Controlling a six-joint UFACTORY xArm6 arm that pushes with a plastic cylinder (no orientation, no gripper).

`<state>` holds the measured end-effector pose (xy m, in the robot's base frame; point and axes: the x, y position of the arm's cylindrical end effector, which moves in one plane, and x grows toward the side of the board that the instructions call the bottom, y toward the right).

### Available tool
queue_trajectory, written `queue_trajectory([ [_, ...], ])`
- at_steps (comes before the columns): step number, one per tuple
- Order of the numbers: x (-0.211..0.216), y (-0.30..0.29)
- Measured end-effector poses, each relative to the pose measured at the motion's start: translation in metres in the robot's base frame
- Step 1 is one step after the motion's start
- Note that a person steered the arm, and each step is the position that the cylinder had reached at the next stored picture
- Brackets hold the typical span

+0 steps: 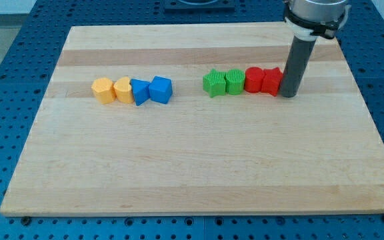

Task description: Separate the red star and the red circle

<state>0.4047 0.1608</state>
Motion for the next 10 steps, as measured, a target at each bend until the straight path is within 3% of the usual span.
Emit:
queue_trajectory([
  [3,-0.008,0.024],
  [5,-0.064,0.024],
  [10,-0.014,-0.018],
])
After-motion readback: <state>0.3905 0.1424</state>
